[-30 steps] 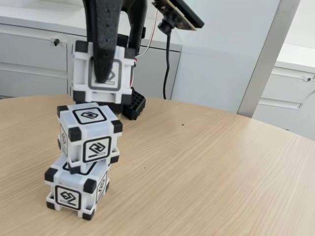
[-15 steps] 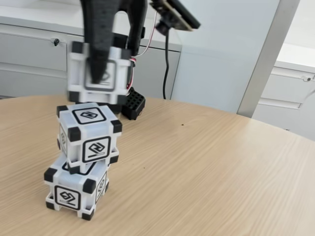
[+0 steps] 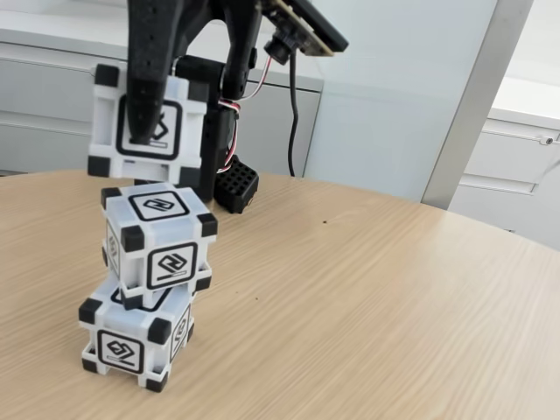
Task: Stack cubes from left to right.
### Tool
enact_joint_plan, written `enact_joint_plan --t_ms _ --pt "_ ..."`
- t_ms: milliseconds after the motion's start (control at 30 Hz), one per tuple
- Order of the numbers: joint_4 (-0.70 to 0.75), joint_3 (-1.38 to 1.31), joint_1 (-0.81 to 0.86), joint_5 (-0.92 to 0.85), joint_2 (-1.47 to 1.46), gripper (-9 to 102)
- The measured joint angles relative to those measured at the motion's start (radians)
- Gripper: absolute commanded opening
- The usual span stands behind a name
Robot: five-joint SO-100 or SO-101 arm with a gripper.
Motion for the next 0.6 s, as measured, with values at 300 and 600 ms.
enact_joint_plan --t_ms 300,600 --pt "0.0 0.0 -0.083 0.029 0.0 14" --pt "0.0 0.0 -0.081 0.017 0.0 13"
